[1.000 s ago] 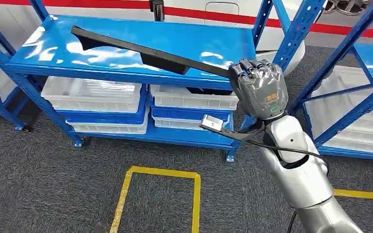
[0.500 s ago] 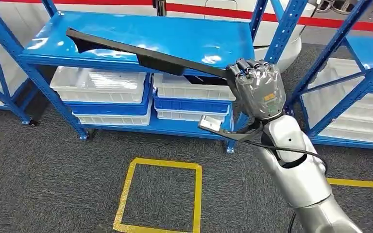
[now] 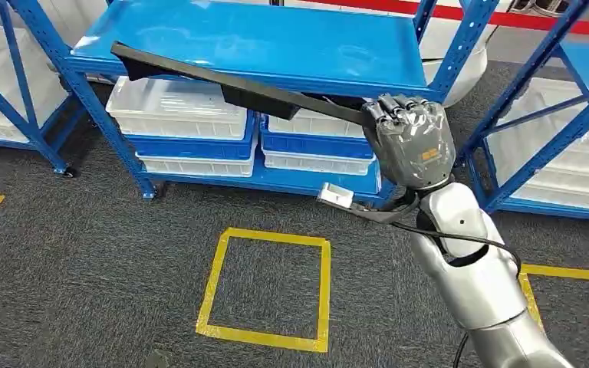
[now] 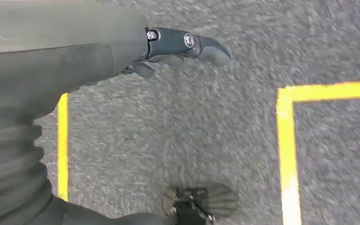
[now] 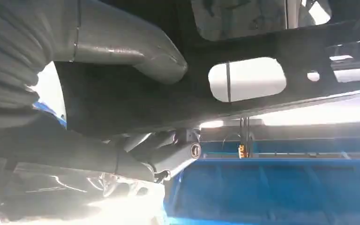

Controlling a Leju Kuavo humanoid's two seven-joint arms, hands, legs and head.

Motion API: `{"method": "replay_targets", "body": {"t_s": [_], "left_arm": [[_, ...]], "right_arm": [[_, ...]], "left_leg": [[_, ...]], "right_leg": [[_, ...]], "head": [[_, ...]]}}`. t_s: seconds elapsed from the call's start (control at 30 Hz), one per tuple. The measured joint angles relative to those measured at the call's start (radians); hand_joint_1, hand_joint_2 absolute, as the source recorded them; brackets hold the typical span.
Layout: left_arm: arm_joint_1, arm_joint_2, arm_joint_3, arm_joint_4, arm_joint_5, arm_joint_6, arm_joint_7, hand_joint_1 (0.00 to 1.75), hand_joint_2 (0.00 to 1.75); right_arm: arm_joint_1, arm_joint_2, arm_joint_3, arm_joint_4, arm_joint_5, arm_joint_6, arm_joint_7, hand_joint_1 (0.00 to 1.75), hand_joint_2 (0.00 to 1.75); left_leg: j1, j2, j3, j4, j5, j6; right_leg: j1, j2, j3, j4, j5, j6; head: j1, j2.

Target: Take the parts from the cabinet and place them on the table.

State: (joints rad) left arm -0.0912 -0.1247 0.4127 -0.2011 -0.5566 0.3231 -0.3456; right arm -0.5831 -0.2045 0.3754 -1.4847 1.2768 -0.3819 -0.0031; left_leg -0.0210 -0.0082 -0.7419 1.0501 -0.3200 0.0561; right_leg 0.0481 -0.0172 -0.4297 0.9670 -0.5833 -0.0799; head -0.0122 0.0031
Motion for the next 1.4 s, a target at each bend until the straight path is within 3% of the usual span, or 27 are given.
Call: {"method": "replay_targets", "body": {"t_s": [0.03, 0.1, 0.13, 0.2, 0.23, 0.27, 0.3, 0.33, 0.4, 0.43, 0.47, 0.5, 0.63, 0.7, 0.77, 0.8, 0.87, 0.93, 0.97, 1.0, 1.03, 1.13, 1.17, 1.23, 1.3, 1.33, 1.4], "left_arm": [[0.000, -0.007, 0.000, 0.000, -0.002, -0.002, -0.001, 0.00, 1.75], [-0.001, -0.007, -0.001, 0.000, -0.002, -0.005, -0.002, 0.00, 1.75], [0.002, -0.007, 0.000, 0.001, -0.002, -0.004, -0.002, 0.00, 1.75], [0.004, -0.005, 0.000, 0.001, 0.000, -0.003, -0.002, 0.00, 1.75], [0.004, -0.003, 0.000, 0.001, 0.001, -0.003, 0.000, 0.00, 1.75], [0.003, 0.000, 0.002, 0.001, 0.002, -0.002, 0.001, 0.00, 1.75], [0.003, 0.002, 0.003, 0.001, 0.003, -0.002, 0.001, 0.00, 1.75], [0.003, 0.004, 0.005, 0.001, 0.005, -0.002, 0.001, 0.00, 1.75], [0.003, 0.006, 0.008, 0.001, 0.010, 0.000, 0.001, 0.00, 1.75], [0.003, 0.008, 0.009, 0.001, 0.010, 0.000, 0.001, 0.00, 1.75], [0.001, 0.008, 0.009, 0.001, 0.010, 0.000, 0.000, 0.00, 1.75], [0.001, 0.008, 0.009, 0.000, 0.010, 0.000, -0.002, 0.00, 1.75], [0.004, 0.006, 0.009, 0.001, 0.010, 0.000, -0.003, 0.00, 1.75], [0.001, 0.008, 0.009, 0.001, 0.010, 0.000, -0.003, 0.00, 1.75], [0.001, 0.007, 0.009, 0.000, 0.010, 0.000, -0.003, 0.00, 1.75], [0.001, 0.007, 0.010, 0.000, 0.010, 0.000, -0.003, 0.00, 1.75], [0.001, 0.007, 0.009, 0.000, 0.009, 0.000, -0.003, 0.00, 1.75], [0.001, 0.006, 0.010, 0.000, 0.009, 0.000, -0.002, 0.00, 1.75], [0.001, 0.006, 0.010, 0.000, 0.009, 0.000, -0.002, 0.00, 1.75], [0.002, 0.008, 0.010, -0.001, 0.009, 0.000, -0.002, 0.00, 1.75], [0.002, 0.007, 0.010, -0.002, 0.009, 0.000, -0.002, 0.00, 1.75], [0.009, 0.007, 0.013, -0.001, 0.011, 0.000, -0.002, 0.00, 1.75], [0.012, 0.006, 0.014, 0.000, 0.012, 0.000, -0.002, 0.00, 1.75], [0.017, 0.008, 0.015, 0.000, 0.013, 0.000, -0.002, 0.00, 1.75], [0.016, 0.008, 0.015, 0.000, 0.012, 0.000, -0.002, 0.00, 1.75], [0.015, 0.008, 0.015, 0.000, 0.011, 0.000, -0.002, 0.00, 1.75], [0.014, 0.008, 0.017, 0.000, 0.010, 0.000, -0.002, 0.00, 1.75]], "right_arm": [[-0.003, 0.000, 0.000, 0.001, 0.000, 0.000, -0.001, 1.75, 1.75], [-0.006, 0.000, -0.002, 0.001, -0.001, -0.002, -0.002, 1.75, 1.75], [-0.004, 0.000, -0.002, 0.002, -0.002, -0.002, -0.001, 1.75, 1.75], [-0.008, 0.005, -0.002, 0.002, -0.002, -0.002, 0.000, 1.75, 1.75], [-0.006, 0.006, -0.002, 0.002, -0.003, -0.002, 0.000, 1.75, 1.75], [-0.007, 0.008, -0.002, 0.002, -0.003, -0.002, -0.001, 1.75, 1.75], [-0.007, 0.011, -0.001, 0.003, -0.003, -0.002, -0.001, 1.75, 1.75], [-0.006, 0.014, 0.000, 0.005, -0.004, -0.002, -0.001, 1.75, 1.75], [-0.007, 0.019, 0.000, 0.006, -0.005, -0.002, -0.001, 1.75, 1.75], [-0.007, 0.019, 0.000, 0.006, -0.005, -0.002, -0.001, 1.75, 1.75], [-0.009, 0.020, 0.000, 0.006, -0.005, -0.002, -0.001, 1.75, 1.75], [-0.009, 0.020, -0.001, 0.006, -0.005, -0.002, -0.001, 1.75, 1.75], [-0.008, 0.022, 0.000, 0.010, -0.006, -0.001, -0.002, 1.75, 1.75], [-0.010, 0.020, -0.003, 0.012, -0.006, -0.001, 0.000, 1.75, 1.75], [-0.010, 0.018, -0.003, 0.014, -0.007, -0.001, 0.000, 1.75, 1.75], [-0.009, 0.018, -0.003, 0.015, -0.007, -0.001, -0.001, 1.75, 1.75], [-0.008, 0.015, -0.003, 0.019, -0.007, -0.001, -0.002, 1.75, 1.75], [-0.010, 0.014, -0.003, 0.022, -0.011, -0.001, -0.003, 1.75, 1.75], [-0.015, 0.013, -0.003, 0.024, -0.014, 0.001, -0.005, 1.75, 1.75], [-0.021, 0.013, -0.004, 0.026, -0.016, 0.002, -0.007, 1.75, 1.75], [-0.022, 0.013, -0.004, 0.026, -0.016, 0.003, -0.008, 1.75, 1.75], [-0.027, 0.011, -0.003, 0.035, -0.022, 0.007, -0.011, 1.75, 1.75], [-0.029, 0.013, -0.002, 0.039, -0.023, 0.008, -0.012, 1.75, 1.75], [-0.035, 0.016, -0.002, 0.042, -0.024, 0.010, -0.012, 1.75, 1.75], [-0.038, 0.016, -0.002, 0.048, -0.024, 0.010, -0.015, 1.75, 1.75], [-0.038, 0.016, -0.002, 0.053, -0.025, 0.010, -0.016, 1.75, 1.75], [-0.038, 0.016, -0.002, 0.060, -0.026, 0.009, -0.017, 1.75, 1.75]], "left_leg": [[0.007, 0.003, 0.002, -0.017, 0.019, -0.009], [0.020, 0.005, 0.004, -0.040, 0.049, -0.029], [0.019, 0.004, -0.004, -0.048, 0.055, -0.032], [0.020, 0.002, -0.023, 0.014, -0.081, -0.045], [0.029, 0.004, -0.031, 0.087, -0.156, -0.056], [0.035, 0.004, -0.040, 0.165, -0.202, -0.066], [0.040, 0.004, -0.043, 0.237, -0.210, -0.076], [0.045, 0.004, -0.037, 0.283, -0.180, -0.085], [0.054, 0.005, 0.027, 0.262, -0.092, -0.099], [0.058, 0.005, 0.088, 0.198, -0.088, -0.104], [0.059, 0.004, 0.155, 0.098, -0.164, -0.109], [0.049, 0.002, 0.213, 0.008, -0.210, -0.098], [0.041, 0.006, 0.180, 0.002, -0.169, -0.036], [0.044, 0.012, 0.153, -0.003, -0.135, -0.015], [0.046, 0.013, 0.112, -0.002, -0.101, -0.016], [0.047, 0.013, 0.090, -0.001, -0.084, -0.019], [0.054, 0.015, 0.042, -0.001, -0.048, -0.030], [0.065, 0.016, 0.001, 0.000, -0.014, -0.046], [0.069, 0.015, -0.013, 0.001, 0.002, -0.056], [0.068, 0.015, -0.021, 0.000, 0.014, -0.066], [0.070, 0.016, -0.021, -0.008, 0.033, -0.077], [0.072, 0.014, -0.010, -0.054, 0.086, -0.093], [0.079, 0.016, -0.019, -0.046, 0.054, -0.094], [0.072, 0.016, -0.042, 0.056, -0.102, -0.091], [0.065, 0.014, -0.058, 0.208, -0.201, -0.090], [0.063, 0.014, -0.056, 0.263, -0.199, -0.088], [0.055, 0.014, -0.002, 0.261, -0.132, -0.074]], "right_leg": [[0.002, -0.009, -0.026, 0.018, 0.017, 0.013], [0.006, -0.003, -0.039, -0.004, 0.047, -0.001], [-0.011, -0.003, -0.040, -0.030, 0.078, -0.006], [-0.015, -0.004, -0.067, -0.035, 0.115, -0.005], [-0.018, -0.004, -0.076, -0.035, 0.133, 0.005], [-0.019, -0.004, -0.094, -0.033, 0.149, 0.010], [-0.022, -0.005, -0.116, -0.028, 0.165, 0.018], [-0.026, -0.005, -0.138, -0.020, 0.177, 0.024], [-0.036, -0.004, -0.190, 0.005, 0.196, 0.039], [-0.040, -0.005, -0.212, 0.021, 0.202, 0.048], [-0.039, -0.005, -0.229, 0.040, 0.206, 0.055], [-0.036, -0.006, -0.239, 0.054, 0.209, 0.060], [-0.027, -0.006, -0.250, 0.045, 0.247, 0.091], [-0.041, 0.008, -0.285, 0.106, 0.154, 0.081], [-0.051, 0.011, -0.322, 0.251, 0.045, 0.078], [-0.056, 0.011, -0.333, 0.322, 0.022, 0.086], [-0.068, 0.012, -0.310, 0.384, 0.061, 0.123], [-0.079, 0.012, -0.215, 0.298, 0.116, 0.153], [-0.085, 0.012, -0.140, 0.212, 0.098, 0.152], [-0.080, 0.014, -0.059, 0.104, 0.038, 0.142], [-0.056, 0.021, -0.051, 0.048, 0.009, 0.124], [-0.058, 0.017, -0.075, 0.048, 0.043, 0.097], [-0.078, 0.014, -0.081, 0.047, 0.058, 0.084], [-0.068, 0.012, -0.098, 0.047, 0.086, 0.065], [-0.056, 0.012, -0.129, 0.049, 0.113, 0.053], [-0.049, 0.012, -0.144, 0.051, 0.125, 0.051], [-0.037, 0.013, -0.178, 0.056, 0.146, 0.048]], "head": [[-0.002, 0.000], [0.003, 0.000], [0.008, 0.000], [0.005, 0.000], [0.005, 0.000], [0.006, 0.000], [0.005, 0.000], [0.005, 0.000], [0.004, 0.000], [0.005, 0.000], [0.003, 0.000], [0.005, 0.000], [0.010, 0.000], [0.016, 0.000], [0.015, 0.000], [0.015, 0.000], [0.015, 0.000], [0.015, 0.000], [0.015, 0.000], [0.013, 0.000], [0.016, 0.000], [0.015, 0.000], [0.011, 0.000], [0.010, 0.000], [0.009, 0.000], [0.010, 0.000], [0.009, 0.000]]}}
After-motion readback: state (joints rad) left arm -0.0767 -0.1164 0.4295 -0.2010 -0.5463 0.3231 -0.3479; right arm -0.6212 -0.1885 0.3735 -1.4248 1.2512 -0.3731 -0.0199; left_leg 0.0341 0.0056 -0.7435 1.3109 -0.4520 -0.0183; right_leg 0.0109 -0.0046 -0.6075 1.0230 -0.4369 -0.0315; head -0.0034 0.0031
